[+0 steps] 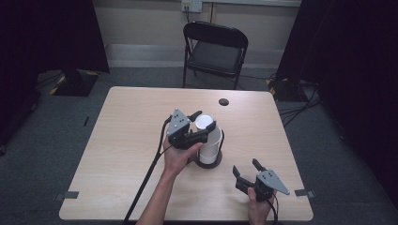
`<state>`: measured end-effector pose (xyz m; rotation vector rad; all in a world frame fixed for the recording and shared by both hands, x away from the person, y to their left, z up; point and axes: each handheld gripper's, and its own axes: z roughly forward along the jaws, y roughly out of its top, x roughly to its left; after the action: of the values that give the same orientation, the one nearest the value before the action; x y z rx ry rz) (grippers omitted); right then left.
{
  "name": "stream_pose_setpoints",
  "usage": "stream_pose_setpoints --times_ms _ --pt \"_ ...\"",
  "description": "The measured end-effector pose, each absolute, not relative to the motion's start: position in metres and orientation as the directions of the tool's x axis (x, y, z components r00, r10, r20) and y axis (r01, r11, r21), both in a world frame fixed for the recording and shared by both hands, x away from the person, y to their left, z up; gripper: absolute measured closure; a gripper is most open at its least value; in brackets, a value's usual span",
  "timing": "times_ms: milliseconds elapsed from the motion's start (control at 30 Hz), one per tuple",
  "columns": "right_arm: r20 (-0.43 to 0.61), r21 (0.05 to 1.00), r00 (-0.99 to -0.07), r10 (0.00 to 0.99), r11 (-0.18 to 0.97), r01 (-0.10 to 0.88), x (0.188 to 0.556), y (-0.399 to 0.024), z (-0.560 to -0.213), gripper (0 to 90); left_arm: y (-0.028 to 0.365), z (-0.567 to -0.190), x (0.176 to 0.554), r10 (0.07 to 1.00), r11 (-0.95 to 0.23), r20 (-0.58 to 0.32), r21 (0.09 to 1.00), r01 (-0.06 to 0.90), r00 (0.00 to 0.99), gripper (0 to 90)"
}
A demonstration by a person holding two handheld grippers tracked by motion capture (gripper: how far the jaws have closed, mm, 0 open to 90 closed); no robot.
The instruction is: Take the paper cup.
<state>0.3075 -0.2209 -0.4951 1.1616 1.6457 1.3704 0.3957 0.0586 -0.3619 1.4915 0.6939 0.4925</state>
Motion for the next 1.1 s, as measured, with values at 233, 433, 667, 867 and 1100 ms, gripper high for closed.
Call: stream_pose_setpoints --times_ms 233,433,667,867,1100 --pt "0.033 0.979 -0.359 0.933 0.042 0.200 0.307 -0.221 -0.495 17.8 0.072 -0.350 0.386 0.675 0.114 -0.167 0.986 0.122 0.719 35.9" --pt "0.035 0.979 -0.358 0.933 0.040 0.202 0.308 -0.221 -0.495 17.8 0.079 -0.346 0.379 0.658 0.109 -0.168 0.986 0.128 0.734 36.0" --pt "0.041 0.977 -0.357 0.933 0.037 0.209 0.308 -0.222 -0.495 17.7 0.085 -0.350 0.369 0.654 0.103 -0.164 0.986 0.129 0.739 36.0" --pt "0.044 0.977 -0.348 0.937 0.032 0.209 0.308 -0.222 -0.495 17.3 0.095 -0.356 0.358 0.651 0.075 -0.150 0.988 0.133 0.744 35.9" --pt "0.049 0.976 -0.337 0.940 0.026 0.214 0.309 -0.222 -0.495 16.7 0.101 -0.363 0.349 0.651 0.077 -0.172 0.984 0.161 0.739 36.0"
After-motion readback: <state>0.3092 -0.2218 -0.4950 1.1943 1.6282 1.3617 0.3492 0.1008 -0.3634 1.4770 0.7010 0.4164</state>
